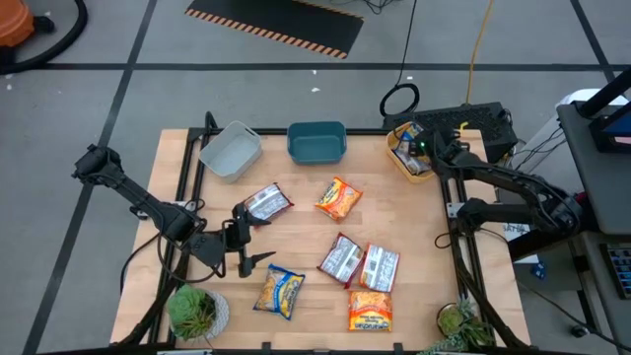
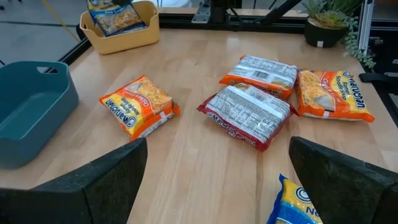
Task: Sort Maruchan noodles
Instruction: Put the top blue noodle pack into the yellow bin
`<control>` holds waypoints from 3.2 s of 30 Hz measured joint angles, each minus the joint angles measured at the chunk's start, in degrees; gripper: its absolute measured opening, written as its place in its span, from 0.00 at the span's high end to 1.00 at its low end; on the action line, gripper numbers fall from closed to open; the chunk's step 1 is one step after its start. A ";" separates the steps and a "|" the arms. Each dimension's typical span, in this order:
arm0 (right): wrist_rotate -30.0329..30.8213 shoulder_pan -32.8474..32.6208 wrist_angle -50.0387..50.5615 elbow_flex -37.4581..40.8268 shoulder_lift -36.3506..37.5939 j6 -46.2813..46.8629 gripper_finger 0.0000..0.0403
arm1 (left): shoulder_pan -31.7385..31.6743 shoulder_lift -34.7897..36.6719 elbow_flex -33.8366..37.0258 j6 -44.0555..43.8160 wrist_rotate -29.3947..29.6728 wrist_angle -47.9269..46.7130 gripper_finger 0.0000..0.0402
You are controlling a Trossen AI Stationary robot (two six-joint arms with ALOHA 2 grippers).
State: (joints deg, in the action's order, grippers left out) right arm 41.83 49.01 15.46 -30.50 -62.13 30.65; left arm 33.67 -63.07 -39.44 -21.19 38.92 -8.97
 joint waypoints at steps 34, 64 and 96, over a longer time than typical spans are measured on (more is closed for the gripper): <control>-9.18 0.02 3.46 0.50 5.48 -4.54 0.82 | -1.84 0.00 0.00 0.06 -0.42 0.20 0.02; -11.18 -7.37 10.06 0.52 17.90 -1.40 1.00 | -1.84 0.00 0.00 1.87 -0.48 0.31 0.02; -19.69 -7.60 22.84 -4.15 17.88 4.60 0.88 | -5.53 0.02 0.00 5.15 -3.10 3.21 0.02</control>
State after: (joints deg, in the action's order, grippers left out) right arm 22.13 41.42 38.30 -34.65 -44.25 35.25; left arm 28.14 -63.05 -39.44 -16.04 35.81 -5.76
